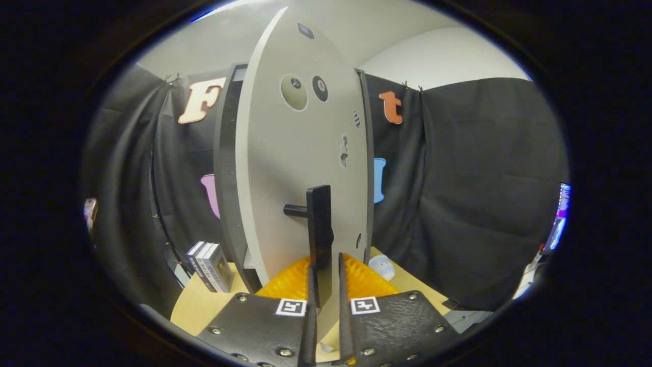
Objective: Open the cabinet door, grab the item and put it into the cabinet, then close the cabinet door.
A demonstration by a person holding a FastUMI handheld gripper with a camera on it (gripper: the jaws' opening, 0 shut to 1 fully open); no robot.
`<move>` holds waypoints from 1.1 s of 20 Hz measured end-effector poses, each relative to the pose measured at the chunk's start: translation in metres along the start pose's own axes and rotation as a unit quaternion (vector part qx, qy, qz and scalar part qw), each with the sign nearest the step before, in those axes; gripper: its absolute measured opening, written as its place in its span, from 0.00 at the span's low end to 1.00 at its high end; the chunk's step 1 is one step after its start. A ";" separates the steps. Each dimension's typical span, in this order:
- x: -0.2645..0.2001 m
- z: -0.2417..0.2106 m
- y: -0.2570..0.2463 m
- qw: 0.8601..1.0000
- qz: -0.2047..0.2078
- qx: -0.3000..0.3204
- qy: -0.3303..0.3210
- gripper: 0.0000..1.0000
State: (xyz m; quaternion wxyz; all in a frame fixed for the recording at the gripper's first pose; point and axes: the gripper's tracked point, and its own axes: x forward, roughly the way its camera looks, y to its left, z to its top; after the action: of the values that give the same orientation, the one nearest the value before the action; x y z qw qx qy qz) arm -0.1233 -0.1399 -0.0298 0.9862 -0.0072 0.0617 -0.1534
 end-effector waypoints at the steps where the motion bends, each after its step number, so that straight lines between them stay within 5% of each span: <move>1: 0.004 0.001 -0.005 1.000 0.003 0.007 0.003 0.08; 11: -0.011 0.001 -0.084 0.999 0.035 0.024 0.024 0.09; 22: -0.006 -0.001 -0.171 0.999 0.012 0.011 0.038 0.03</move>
State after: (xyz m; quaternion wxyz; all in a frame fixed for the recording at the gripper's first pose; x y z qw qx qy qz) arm -0.1808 -0.3011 -0.0245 0.9849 0.0106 0.0974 -0.1427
